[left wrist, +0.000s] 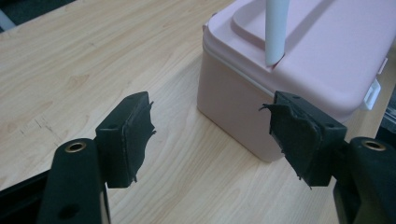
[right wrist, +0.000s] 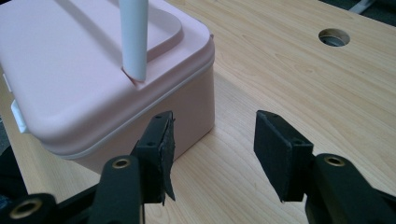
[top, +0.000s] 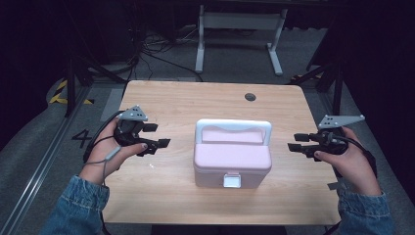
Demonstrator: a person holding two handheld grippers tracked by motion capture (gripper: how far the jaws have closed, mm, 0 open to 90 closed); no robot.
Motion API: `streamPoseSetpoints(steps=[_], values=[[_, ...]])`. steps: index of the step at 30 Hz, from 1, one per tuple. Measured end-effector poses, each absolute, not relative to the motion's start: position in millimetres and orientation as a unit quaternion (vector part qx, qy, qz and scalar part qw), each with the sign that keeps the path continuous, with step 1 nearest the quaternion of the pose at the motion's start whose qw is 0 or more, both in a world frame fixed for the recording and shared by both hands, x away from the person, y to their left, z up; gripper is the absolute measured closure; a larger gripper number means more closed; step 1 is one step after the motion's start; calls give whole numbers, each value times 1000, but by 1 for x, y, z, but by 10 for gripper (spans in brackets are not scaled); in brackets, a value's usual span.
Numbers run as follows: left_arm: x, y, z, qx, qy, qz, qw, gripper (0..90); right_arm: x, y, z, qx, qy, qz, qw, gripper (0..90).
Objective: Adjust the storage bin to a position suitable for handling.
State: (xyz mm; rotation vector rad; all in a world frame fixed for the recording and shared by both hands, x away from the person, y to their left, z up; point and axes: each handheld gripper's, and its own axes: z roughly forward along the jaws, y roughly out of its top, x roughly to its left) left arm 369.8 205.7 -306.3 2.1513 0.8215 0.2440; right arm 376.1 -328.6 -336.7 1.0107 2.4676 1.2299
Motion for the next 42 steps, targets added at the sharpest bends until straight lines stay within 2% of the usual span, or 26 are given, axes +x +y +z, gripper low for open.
streamPoseSetpoints(steps=[18,42], values=[[384,166,-288,860,287,92,411,289,366,-335,-340,349,830,424,98,470],[423,114,-315,866,249,67,429,220,361,-340,-345,355,833,412,103,470]])
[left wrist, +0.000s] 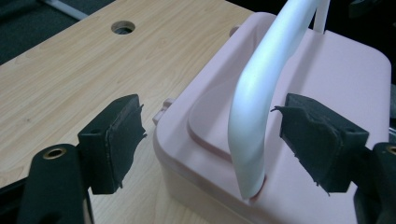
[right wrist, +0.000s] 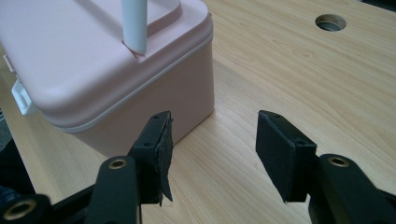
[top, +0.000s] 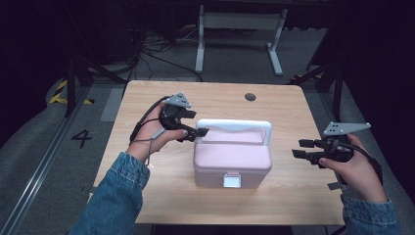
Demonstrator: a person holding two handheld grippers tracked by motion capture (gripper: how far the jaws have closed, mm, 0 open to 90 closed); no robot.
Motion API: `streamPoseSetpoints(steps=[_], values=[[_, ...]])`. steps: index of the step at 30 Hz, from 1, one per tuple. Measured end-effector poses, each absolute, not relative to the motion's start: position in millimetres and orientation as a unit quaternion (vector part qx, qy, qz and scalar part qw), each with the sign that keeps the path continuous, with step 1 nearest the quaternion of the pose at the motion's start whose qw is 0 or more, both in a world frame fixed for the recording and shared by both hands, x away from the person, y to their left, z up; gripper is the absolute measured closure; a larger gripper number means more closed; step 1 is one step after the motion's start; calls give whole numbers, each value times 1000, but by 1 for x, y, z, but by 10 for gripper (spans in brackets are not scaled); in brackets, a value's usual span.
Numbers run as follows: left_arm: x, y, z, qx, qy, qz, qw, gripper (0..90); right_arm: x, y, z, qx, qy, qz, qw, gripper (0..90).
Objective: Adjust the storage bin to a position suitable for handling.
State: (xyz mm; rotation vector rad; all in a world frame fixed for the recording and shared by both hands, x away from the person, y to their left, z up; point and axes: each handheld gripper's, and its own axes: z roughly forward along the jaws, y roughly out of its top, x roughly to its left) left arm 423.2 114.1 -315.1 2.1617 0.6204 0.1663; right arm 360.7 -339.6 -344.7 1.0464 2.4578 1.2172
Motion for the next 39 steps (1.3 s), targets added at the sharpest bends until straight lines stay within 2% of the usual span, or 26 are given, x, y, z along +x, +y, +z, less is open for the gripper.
streamPoseSetpoints(steps=[4,6,7,10,12,14,17,18,19,23,30,39], values=[[426,107,-322,873,244,68,416,255,360,-340,-346,353,834,412,102,472],[426,103,-324,878,235,64,413,350,360,-341,-346,353,834,412,103,473],[426,102,-326,880,230,63,411,350,360,-341,-346,355,833,411,102,474],[427,97,-328,886,223,75,400,424,360,-341,-346,355,834,410,104,476],[426,94,-329,887,219,78,400,512,360,-340,-347,355,835,409,100,476],[425,92,-330,887,213,92,399,521,360,-340,-348,353,836,407,102,476],[424,90,-329,884,209,86,409,615,360,-339,-348,352,838,405,102,476],[424,90,-329,883,208,85,411,671,360,-338,-349,352,838,405,103,476],[424,90,-329,884,207,87,410,671,360,-338,-349,352,838,405,103,476],[422,90,-324,878,209,93,421,766,360,-338,-349,352,838,404,103,476],[421,89,-319,880,217,80,415,811,360,-339,-348,351,839,403,104,476],[423,91,-309,868,227,71,436,815,359,-336,-346,345,841,404,104,476]])
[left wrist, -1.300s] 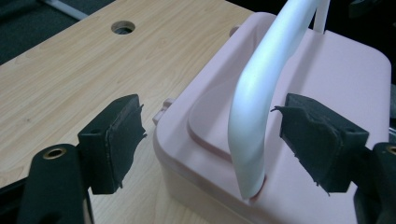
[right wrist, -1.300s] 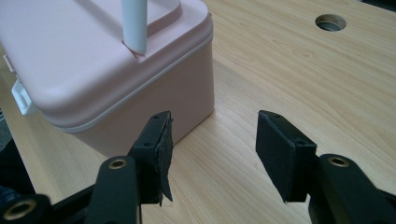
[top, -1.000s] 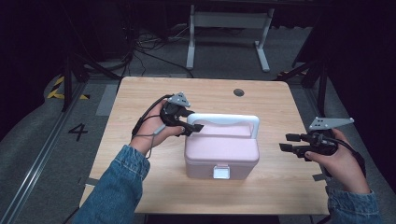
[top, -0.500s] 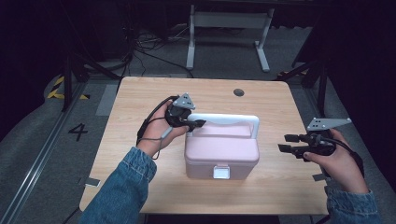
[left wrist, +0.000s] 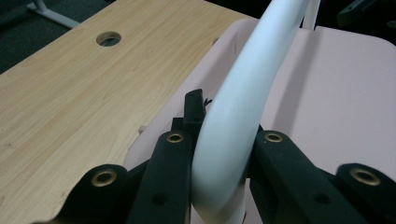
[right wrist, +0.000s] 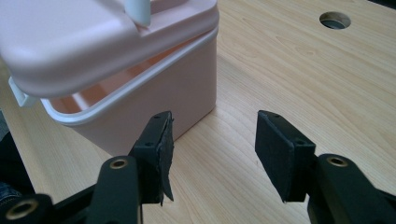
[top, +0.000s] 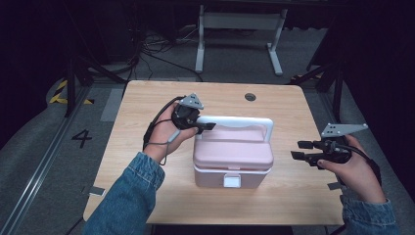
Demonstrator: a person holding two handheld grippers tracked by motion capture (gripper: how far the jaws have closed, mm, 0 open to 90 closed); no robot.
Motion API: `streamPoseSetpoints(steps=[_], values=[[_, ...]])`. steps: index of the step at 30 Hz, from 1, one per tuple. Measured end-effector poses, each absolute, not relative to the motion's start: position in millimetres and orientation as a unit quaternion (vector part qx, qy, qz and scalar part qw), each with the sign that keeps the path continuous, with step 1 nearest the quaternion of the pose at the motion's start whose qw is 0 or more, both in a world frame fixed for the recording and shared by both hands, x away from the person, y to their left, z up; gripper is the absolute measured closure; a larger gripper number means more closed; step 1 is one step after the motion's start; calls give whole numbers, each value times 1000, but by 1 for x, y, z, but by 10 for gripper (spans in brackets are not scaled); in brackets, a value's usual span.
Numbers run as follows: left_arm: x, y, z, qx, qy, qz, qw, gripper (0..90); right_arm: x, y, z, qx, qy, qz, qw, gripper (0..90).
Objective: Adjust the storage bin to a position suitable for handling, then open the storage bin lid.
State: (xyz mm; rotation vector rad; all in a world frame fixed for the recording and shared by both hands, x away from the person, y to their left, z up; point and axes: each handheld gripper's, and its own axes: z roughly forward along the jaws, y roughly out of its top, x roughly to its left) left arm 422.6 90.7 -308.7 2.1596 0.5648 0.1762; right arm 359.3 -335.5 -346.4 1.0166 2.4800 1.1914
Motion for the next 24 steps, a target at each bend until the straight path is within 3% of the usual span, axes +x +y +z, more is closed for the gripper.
streamPoseSetpoints(steps=[24], values=[[439,88,-293,855,253,80,445,792,347,-324,-342,326,840,419,111,540]])
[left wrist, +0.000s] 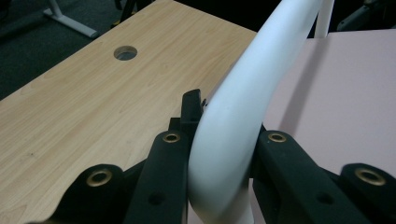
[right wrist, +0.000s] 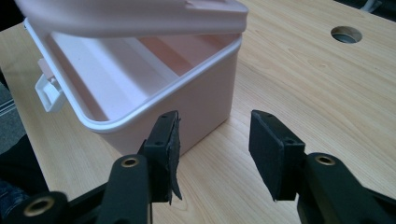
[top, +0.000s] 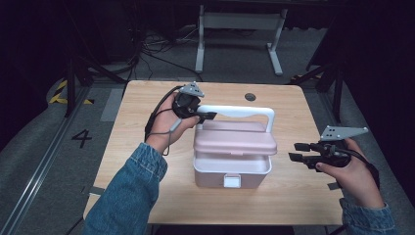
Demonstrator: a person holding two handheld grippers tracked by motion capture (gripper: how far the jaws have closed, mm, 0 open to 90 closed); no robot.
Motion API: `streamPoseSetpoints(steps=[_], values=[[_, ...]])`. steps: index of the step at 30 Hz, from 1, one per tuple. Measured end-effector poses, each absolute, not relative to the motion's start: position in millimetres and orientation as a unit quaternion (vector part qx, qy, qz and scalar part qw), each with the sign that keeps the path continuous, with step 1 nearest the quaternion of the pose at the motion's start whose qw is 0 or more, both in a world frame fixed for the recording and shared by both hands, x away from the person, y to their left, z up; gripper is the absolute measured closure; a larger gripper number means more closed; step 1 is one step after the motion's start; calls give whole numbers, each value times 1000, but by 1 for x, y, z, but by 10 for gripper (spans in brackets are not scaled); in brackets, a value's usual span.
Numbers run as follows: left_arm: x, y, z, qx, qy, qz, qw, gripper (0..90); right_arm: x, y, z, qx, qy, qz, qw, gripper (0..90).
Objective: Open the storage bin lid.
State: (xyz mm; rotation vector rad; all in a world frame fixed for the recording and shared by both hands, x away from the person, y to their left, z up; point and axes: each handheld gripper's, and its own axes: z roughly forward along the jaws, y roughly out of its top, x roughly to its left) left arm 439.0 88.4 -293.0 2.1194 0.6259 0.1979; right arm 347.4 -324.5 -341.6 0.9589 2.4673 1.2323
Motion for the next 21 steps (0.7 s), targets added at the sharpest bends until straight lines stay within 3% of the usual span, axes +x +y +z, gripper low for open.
streamPoseSetpoints(steps=[15,21], values=[[443,89,-293,848,266,76,451,780,347,-290,-342,300,837,450,82,700],[443,90,-294,847,267,75,453,779,349,-279,-342,286,830,475,67,828]])
